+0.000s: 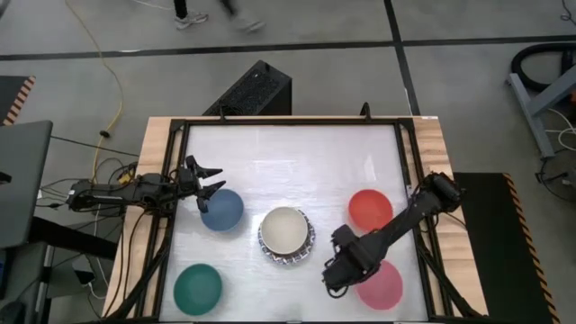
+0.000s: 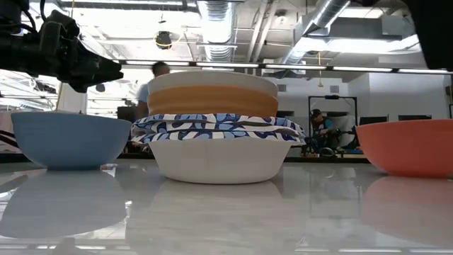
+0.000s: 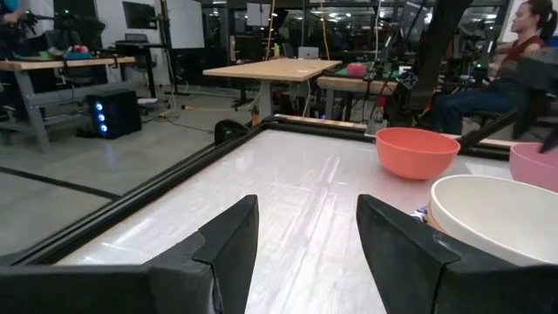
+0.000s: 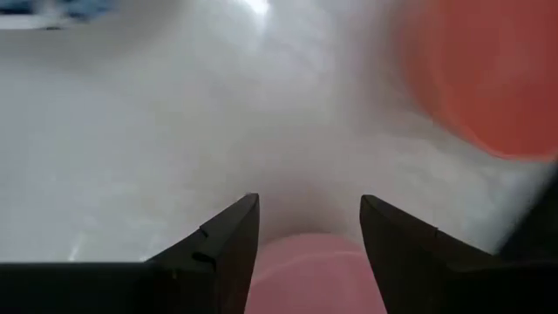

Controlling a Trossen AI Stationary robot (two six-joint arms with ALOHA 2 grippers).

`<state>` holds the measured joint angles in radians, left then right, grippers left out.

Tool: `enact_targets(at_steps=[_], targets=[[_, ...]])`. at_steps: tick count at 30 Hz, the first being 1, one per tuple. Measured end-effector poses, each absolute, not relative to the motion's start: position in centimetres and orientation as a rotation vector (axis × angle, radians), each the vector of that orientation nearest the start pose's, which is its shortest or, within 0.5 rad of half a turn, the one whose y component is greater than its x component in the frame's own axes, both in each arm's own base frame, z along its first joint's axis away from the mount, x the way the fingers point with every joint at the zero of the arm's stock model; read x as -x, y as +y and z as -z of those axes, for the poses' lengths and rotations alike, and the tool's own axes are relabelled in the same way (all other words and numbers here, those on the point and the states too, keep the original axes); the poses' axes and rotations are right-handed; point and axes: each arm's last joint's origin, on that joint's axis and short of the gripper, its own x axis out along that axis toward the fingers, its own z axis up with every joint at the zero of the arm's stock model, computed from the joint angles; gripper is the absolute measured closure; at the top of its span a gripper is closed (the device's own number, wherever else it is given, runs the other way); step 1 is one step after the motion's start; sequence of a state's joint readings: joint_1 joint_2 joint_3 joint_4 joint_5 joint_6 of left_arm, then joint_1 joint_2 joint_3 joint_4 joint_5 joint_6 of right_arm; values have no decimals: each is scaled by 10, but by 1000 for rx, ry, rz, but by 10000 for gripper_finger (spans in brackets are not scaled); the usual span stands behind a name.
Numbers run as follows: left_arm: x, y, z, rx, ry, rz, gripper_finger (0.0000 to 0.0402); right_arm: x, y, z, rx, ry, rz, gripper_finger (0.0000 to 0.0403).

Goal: Nest bowls inside each other by size order
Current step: Stack the red bowl into the white bowl

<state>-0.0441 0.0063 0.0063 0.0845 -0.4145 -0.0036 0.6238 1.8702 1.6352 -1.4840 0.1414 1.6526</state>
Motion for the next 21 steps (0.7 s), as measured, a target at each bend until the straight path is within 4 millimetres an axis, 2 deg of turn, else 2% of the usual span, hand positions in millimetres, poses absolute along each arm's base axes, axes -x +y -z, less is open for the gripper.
enact_targets(at_steps=[3, 7, 15, 18, 21], targets=[[-95, 7, -173, 23, -83, -370, 216, -274, 187, -263, -585, 1373, 962, 184], [-95, 7, -173, 23, -84, -370, 216, -283, 173, -262, -517, 1422, 904, 184], [-95, 7, -173, 23, -84, -370, 216, -298, 132, -265, -220, 1443, 801, 184], [-95, 7, -173, 23, -83, -370, 216, -291, 119, -270, -201, 1457, 768, 184], [-95, 7, -173, 23, -84, -370, 216, -273, 111, -281, -223, 1437, 766, 184]])
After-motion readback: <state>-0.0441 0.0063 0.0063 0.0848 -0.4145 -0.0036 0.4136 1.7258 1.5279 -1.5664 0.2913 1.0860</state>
